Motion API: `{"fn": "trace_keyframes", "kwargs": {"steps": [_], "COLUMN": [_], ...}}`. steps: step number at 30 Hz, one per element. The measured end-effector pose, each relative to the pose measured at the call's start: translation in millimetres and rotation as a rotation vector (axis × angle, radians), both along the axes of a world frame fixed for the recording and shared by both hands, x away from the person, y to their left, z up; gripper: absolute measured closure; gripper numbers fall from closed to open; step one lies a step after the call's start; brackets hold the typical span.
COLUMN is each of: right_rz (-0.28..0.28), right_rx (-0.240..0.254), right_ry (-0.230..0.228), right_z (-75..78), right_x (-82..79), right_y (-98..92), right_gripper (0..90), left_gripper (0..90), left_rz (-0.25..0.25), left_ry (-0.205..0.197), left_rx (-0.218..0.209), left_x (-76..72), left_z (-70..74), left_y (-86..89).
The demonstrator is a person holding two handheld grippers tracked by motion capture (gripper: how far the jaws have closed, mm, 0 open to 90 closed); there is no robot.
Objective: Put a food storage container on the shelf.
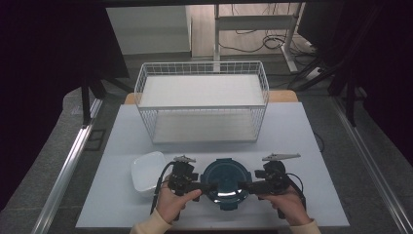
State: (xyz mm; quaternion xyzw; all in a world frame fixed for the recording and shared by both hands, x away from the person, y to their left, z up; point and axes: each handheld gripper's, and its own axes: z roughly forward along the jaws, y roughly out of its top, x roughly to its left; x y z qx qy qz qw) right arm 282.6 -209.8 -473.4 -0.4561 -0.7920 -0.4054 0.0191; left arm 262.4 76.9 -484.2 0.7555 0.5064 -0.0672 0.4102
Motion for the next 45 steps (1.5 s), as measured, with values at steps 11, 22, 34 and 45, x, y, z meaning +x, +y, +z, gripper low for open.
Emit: {"fn": "trace_keyframes", "kwargs": {"steps": [11,22,34,45], "right_rz": [-0.019,-0.034,-0.068,-0.123], "right_rx": [0.029,0.06,0.068,0.164], "right_ry": [0.061,0.109,0.167,0.239], "right_z": [-11.5,-16.0,-21.5,-25.6], "right_x": [2.3,2.9,2.5,6.2], "right_y": [4.2,4.4,6.4,-5.8], "right_gripper": [5.2,6.5,14.2,26.4], "left_gripper": [5.9,9.7,14.5,23.2], "left_rz": [0.012,-0.019,0.009,0.062], "left_ry": [0.098,0.151,0.203,0.209], "left_rx": [-0.031,-0.079,-0.129,-0.176], "left_x": [10.6,14.9,15.8,14.0], "left_z": [-13.7,-22.9,-26.9,-26.4], "left_y": [-5.5,-9.5,-6.4,0.8]}}
